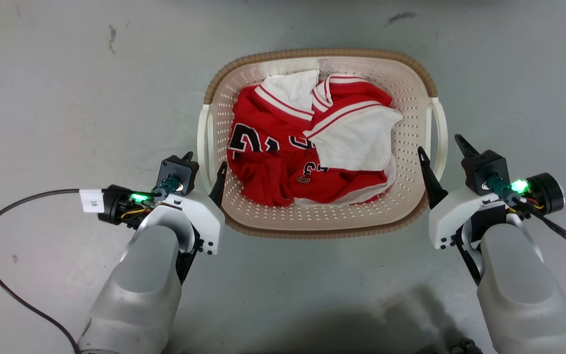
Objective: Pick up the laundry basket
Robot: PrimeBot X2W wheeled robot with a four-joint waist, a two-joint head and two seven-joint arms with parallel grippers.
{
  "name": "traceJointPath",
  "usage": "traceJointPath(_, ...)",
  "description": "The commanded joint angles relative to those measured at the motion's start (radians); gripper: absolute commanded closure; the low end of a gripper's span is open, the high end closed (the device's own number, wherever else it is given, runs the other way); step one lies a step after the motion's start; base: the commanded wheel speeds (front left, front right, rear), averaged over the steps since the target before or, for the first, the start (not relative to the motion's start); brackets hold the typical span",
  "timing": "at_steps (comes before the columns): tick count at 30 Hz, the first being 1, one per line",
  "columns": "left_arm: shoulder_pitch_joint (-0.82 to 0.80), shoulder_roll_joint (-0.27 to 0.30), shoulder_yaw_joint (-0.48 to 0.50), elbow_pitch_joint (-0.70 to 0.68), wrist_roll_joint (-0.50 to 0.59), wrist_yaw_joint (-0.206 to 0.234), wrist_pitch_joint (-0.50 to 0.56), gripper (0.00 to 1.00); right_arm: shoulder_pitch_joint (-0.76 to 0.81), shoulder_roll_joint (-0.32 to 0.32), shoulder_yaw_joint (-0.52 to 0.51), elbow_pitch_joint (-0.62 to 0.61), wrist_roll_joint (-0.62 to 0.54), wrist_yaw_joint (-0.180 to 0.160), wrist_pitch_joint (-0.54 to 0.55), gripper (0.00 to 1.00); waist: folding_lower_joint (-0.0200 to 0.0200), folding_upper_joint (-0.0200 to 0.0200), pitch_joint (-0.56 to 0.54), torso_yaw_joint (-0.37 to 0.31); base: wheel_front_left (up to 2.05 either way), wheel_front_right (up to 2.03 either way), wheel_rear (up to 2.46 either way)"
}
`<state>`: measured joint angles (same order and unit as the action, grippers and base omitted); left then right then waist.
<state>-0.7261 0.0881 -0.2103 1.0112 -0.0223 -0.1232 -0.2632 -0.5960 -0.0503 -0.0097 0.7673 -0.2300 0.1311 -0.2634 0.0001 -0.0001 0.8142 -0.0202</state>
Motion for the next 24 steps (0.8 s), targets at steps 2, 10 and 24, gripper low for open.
traceJointPath(2, -0.023, 0.001, -0.004, 0.011, -0.003, -0.001, -0.002, 0.0, -0.025, 0.0, -0.008, 0.026, -0.003, -0.001, -0.002, 0.0, -0.0001, 0.0001, 0.019, 0.001, 0.0, 0.0, 0.0)
traceJointPath(10, -0.045, -0.005, -0.026, 0.05, -0.006, -0.003, -0.002, 0.0, -0.066, 0.0, -0.026, 0.116, -0.017, -0.001, -0.002, 0.0, -0.0001, 0.0001, 0.054, 0.004, 0.0, 0.0, 0.0)
traceJointPath(24, -0.078, -0.003, -0.061, 0.089, -0.007, -0.002, -0.003, 1.0, -0.112, -0.004, -0.023, 0.199, -0.026, -0.001, -0.002, 1.0, -0.0001, 0.0001, 0.061, 0.005, 0.0, 0.0, 0.0)
